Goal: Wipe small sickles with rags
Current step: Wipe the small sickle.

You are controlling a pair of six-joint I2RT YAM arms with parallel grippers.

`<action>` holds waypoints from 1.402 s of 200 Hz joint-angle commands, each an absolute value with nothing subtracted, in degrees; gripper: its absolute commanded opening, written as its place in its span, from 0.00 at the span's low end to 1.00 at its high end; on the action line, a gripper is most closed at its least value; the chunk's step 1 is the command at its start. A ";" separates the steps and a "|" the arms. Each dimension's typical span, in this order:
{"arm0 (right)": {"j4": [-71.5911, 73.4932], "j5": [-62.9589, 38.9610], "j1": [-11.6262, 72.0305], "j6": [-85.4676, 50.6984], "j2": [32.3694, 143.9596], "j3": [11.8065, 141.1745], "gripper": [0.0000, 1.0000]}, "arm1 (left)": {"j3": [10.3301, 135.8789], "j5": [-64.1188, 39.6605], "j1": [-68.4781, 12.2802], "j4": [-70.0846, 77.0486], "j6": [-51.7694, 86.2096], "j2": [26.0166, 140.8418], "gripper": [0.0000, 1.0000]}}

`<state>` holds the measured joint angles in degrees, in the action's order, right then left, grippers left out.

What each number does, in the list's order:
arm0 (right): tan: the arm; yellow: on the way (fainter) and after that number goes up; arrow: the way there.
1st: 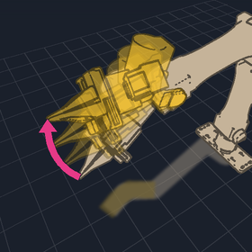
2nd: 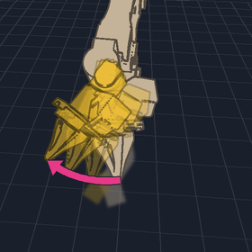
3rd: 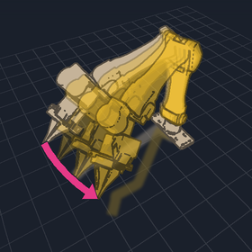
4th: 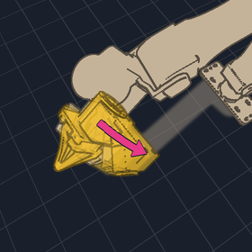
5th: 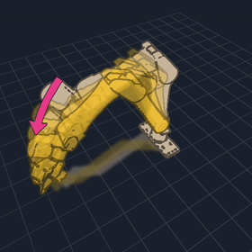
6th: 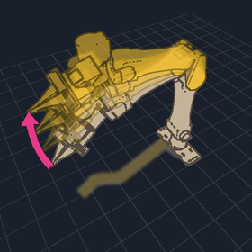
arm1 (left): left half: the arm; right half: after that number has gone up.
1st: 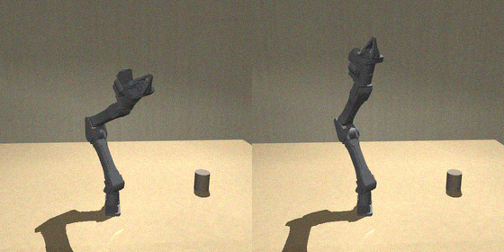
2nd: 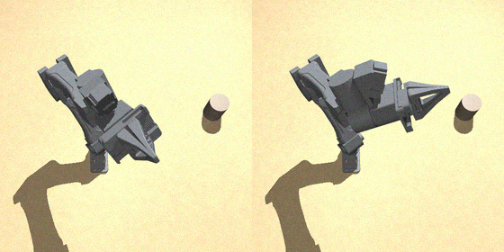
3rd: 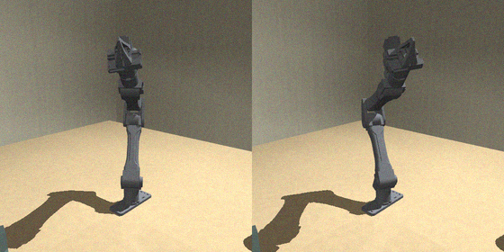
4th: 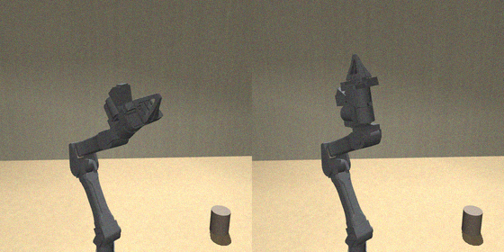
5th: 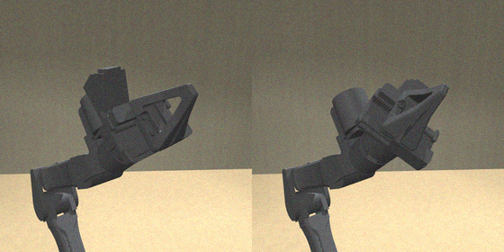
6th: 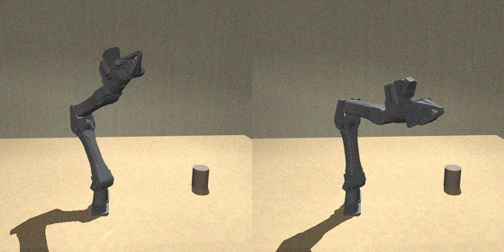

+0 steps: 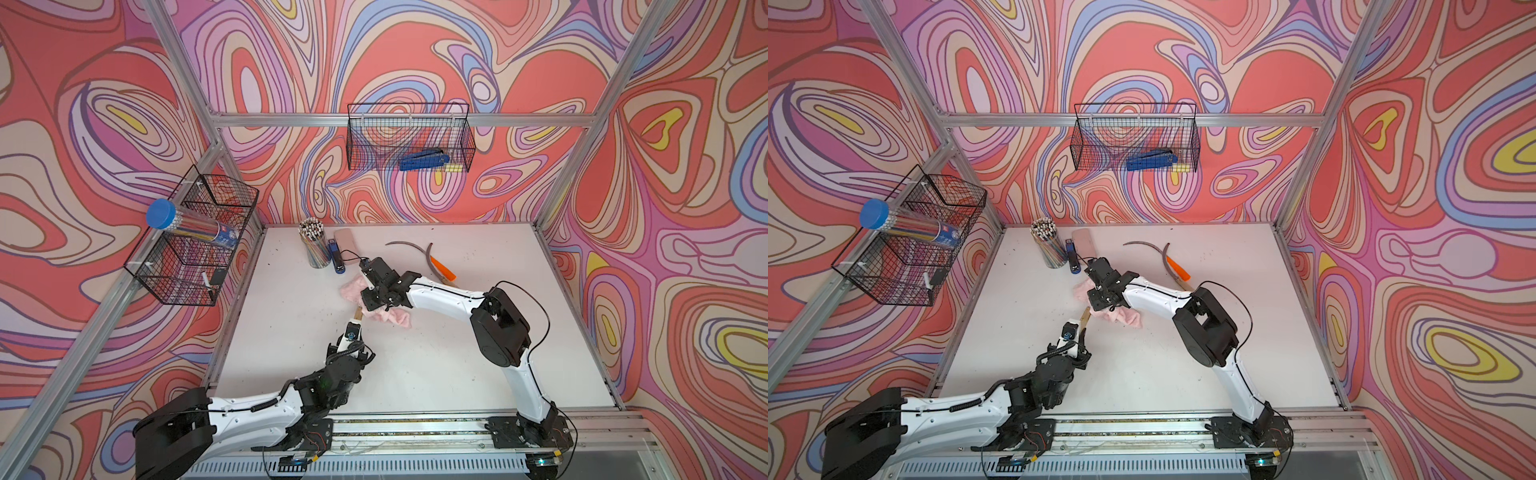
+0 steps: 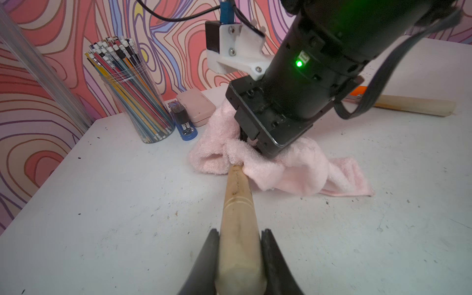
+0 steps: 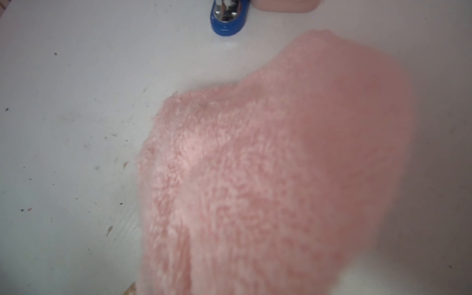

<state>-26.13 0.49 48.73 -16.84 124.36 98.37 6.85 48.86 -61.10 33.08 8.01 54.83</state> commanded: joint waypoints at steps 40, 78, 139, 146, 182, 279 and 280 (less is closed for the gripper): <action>-25.14 -0.14 44.75 -17.90 123.04 96.11 0.00 | 6.98 48.34 -61.08 34.64 8.61 54.35 0.00; -24.52 1.65 36.18 -19.49 125.76 94.63 0.00 | 6.98 48.41 -61.08 34.52 8.71 54.14 0.00; -24.83 8.34 32.43 -19.81 124.72 92.62 0.00 | 6.85 48.57 -61.11 34.79 8.61 54.16 0.00; -25.64 10.09 32.43 -19.64 124.62 93.24 0.00 | 6.82 48.59 -61.06 34.72 8.61 54.13 0.00; -25.85 9.36 32.56 -18.81 122.10 93.08 0.00 | 6.71 48.48 -61.08 34.57 8.70 53.60 0.00; -22.08 14.04 41.88 -19.38 102.10 82.10 0.00 | 9.51 49.20 -61.02 26.53 13.09 52.14 0.00; -21.89 14.23 41.90 -19.45 101.98 81.70 0.00 | 9.63 49.17 -61.01 26.23 13.27 52.04 0.00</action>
